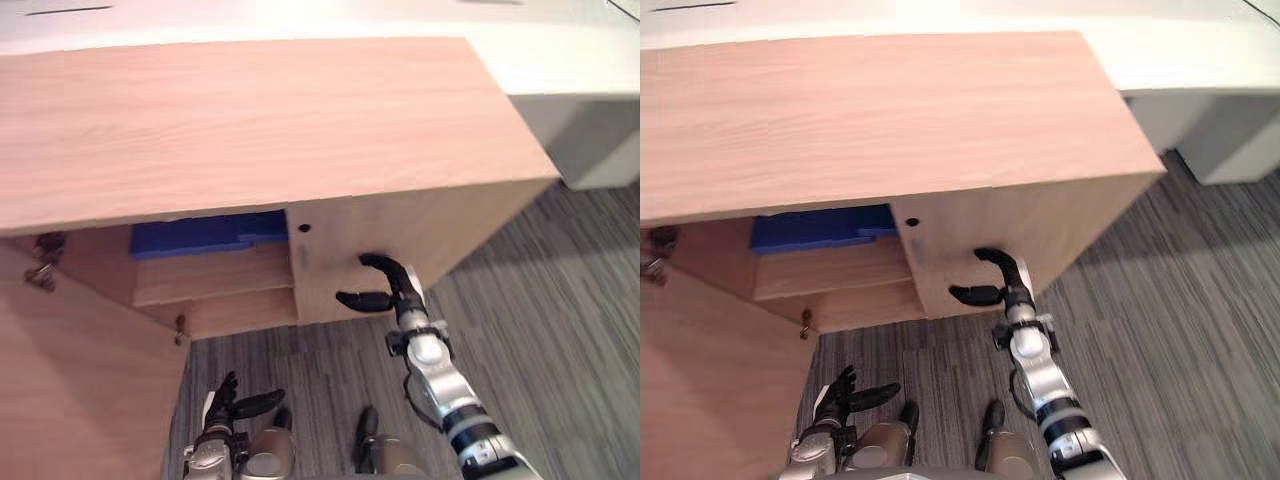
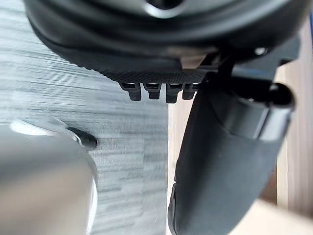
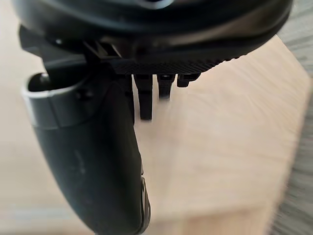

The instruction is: Walk over to the cabinet, pick up the folder, carry it to the office cabinet, place the folder inside the office cabinet, then close the office cabinet door

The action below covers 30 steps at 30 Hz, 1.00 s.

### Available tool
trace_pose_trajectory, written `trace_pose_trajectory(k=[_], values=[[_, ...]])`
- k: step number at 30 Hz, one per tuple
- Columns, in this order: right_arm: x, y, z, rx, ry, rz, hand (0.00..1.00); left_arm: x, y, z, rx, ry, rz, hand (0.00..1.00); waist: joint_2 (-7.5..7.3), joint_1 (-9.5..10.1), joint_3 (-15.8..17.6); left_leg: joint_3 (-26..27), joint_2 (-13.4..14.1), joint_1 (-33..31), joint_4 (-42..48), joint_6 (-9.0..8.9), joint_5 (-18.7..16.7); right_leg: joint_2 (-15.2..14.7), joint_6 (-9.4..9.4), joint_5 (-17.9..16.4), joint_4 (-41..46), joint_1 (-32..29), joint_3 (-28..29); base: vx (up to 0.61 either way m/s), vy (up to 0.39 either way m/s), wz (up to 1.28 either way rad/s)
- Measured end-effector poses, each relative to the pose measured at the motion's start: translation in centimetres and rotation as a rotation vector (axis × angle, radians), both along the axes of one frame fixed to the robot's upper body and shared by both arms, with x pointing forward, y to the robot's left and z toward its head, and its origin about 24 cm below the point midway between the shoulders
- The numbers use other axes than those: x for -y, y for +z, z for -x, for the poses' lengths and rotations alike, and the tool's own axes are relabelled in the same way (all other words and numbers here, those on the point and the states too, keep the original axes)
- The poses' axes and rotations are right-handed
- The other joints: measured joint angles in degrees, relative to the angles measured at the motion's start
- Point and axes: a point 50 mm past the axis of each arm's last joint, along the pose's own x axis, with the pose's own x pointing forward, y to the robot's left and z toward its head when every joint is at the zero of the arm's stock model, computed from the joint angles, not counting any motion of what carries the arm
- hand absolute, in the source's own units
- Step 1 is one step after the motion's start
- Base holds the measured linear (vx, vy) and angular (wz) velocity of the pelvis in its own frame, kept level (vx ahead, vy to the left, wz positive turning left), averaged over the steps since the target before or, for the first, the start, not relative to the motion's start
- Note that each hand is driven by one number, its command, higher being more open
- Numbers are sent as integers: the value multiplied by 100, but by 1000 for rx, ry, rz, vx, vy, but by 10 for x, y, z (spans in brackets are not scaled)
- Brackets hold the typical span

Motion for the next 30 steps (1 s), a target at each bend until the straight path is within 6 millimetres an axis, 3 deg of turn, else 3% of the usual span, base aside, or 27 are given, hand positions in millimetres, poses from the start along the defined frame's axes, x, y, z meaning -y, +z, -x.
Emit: trace_pose_trajectory(k=[2, 4, 5, 7, 8, 9, 10, 12, 13, 15, 19, 23, 25, 29, 30], values=[[1, -16, 10, -75, 9, 9, 100, -7, 1, 6, 12, 62, 7, 100, 49, 94, 12, -392, -146, -101, -4, -97, 77, -62, 182, -222, -18, 79, -86, 56, -93, 118], [5, -27, 16, -130, 1, 16, 100, -8, 0, 11, 8, 92, 16, 100, 235, 126, -18, -807, -139, -230, -221, -210, 296, -71, 163, -233, -83, 89, -505, 26, -141, 124], [10, -35, 22, -167, -20, 18, 100, -7, 0, 13, 18, 134, 37, 100, 336, 135, -25, -1035, -121, -278, -540, -334, 610, -115, 121, -258, -96, 113, -898, 15, -87, 123], [14, -41, 27, -194, -38, 17, 100, -7, 0, 15, 22, 159, 49, 100, 376, 150, -39, -947, -64, -302, -846, -392, 940, -189, 94, -274, -100, 147, -1197, -10, -48, 109], [16, -43, 29, -205, -50, 19, 100, -7, 0, 17, 29, 177, 56, 100, 380, 155, -40, -695, -39, -314, -1092, -427, 1227, -233, 82, -275, -103, 169, -1385, -59, -50, 101], [17, -44, 31, -207, -63, 16, 100, -5, 0, 21, 34, 200, 61, 100, 394, 160, -52, -30, 33, -315, -1344, -344, 1407, -281, 46, -259, -133, 175, -1616, -102, -46, 102], [20, -44, 32, -206, -82, 26, 100, -4, -1, 26, 27, 215, 66, 100, 405, 155, -59, 938, 109, -436, -954, -122, 1086, -351, 42, -261, -135, 189, -1815, -109, -21, 83], [29, -46, 36, -215, -127, 38, 100, -6, -1, 33, 15, 231, 63, 100, 393, 130, -77, 1824, 235, -462, -251, 94, 567, -529, 57, -256, -25, 216, -2067, -70, 48, 70], [33, -47, 38, -218, -140, 42, 100, -11, 0, 36, 24, 257, 54, 100, 413, 118, -91, 1935, 316, -423, -199, 87, 408, -557, 91, -241, -17, 223, -2136, -64, 111, 55], [36, -50, 42, -230, -152, 44, 100, -34, 9, 36, 71, 336, 11, 100, 336, 178, -117, 1871, 211, -381, -462, 193, 535, -547, 141, -182, -156, 247, -2154, -73, 99, 34], [36, -65, 65, -315, -141, 31, 100, -91, 54, 14, 250, 354, -170, 100, 305, 133, -181, 1482, -55, 216, -1693, 151, 1077, -506, 176, -143, -678, 643, -2127, -30, 52, 57], [38, -80, 84, -403, -129, 30, 100, -137, 109, -10, 429, 323, -345, 100, 299, 141, -229, 1480, -44, 355, -1960, 210, 1327, -397, 185, -33, -918, 857, -2118, 43, -9, 27], [38, -83, 89, -425, -115, 31, 100, -153, 128, -19, 469, 306, -408, 100, 291, 135, -260, 1516, -43, 394, -1960, 255, 1358, -371, 279, 70, -1040, 931, -2081, 80, -26, -6], [36, -89, 96, -463, -86, 27, 100, -179, 179, -49, 587, 243, -542, 100, 220, 107, -303, 1677, 38, 447, -1962, 221, 1334, -271, 240, 132, -1185, 973, -1857, 40, -32, -15], [35, -89, 97, -464, -82, 25, 100, -183, 183, -49, 586, 263, -557, 100, 209, 106, -310, 1712, 57, 455, -1963, 214, 1329, -248, 227, 151, -1207, 968, -1796, 8, -30, -30]])
